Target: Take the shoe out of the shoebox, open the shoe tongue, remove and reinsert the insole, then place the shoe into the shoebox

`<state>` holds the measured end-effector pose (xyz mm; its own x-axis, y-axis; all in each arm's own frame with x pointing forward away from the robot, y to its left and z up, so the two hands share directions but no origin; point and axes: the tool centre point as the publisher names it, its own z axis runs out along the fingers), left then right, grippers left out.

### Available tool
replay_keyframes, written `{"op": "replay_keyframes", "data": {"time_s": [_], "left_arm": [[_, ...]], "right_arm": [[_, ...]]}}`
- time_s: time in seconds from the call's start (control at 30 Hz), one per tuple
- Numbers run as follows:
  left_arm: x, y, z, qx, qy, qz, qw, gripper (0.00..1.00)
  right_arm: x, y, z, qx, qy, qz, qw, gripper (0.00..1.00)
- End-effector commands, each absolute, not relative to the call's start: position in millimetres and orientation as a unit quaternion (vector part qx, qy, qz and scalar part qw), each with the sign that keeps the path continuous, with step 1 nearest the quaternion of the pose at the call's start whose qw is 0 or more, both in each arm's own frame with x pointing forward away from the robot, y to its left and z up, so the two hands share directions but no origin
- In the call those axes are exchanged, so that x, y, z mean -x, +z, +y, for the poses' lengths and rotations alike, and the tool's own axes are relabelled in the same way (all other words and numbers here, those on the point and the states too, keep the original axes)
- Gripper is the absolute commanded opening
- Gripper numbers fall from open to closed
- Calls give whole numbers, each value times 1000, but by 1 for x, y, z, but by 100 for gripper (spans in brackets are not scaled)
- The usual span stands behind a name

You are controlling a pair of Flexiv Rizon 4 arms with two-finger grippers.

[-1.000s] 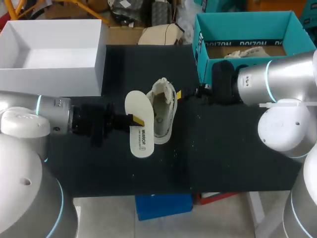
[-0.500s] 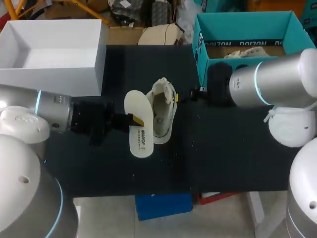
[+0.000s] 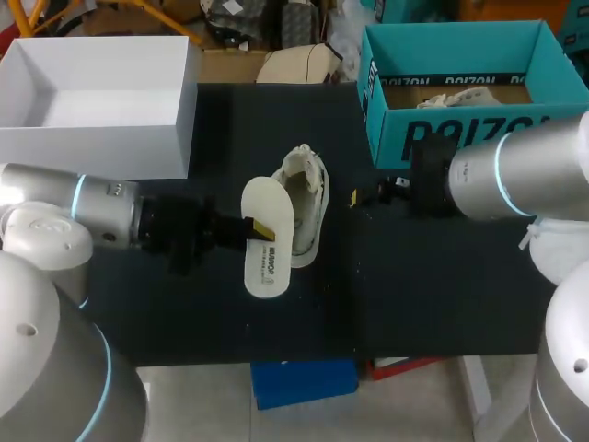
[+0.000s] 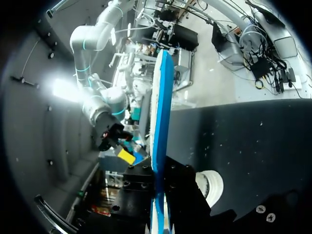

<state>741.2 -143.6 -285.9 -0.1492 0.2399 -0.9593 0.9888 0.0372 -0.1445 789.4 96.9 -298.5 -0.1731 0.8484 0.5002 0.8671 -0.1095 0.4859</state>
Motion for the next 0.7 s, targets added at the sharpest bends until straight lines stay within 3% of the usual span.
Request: {"op": "replay_keyframes", "data": {"time_s": [0.03,0.7], "left_arm": [[-743,-288,-146,-516,-471,599,392,0],[-734,-293,-161,-541,-482,605,331,0]], "right_arm": [[-769,-299,81,626,-410,-663,-2,100],[-742,-289,62,556,-410,-723,1,100]]}}
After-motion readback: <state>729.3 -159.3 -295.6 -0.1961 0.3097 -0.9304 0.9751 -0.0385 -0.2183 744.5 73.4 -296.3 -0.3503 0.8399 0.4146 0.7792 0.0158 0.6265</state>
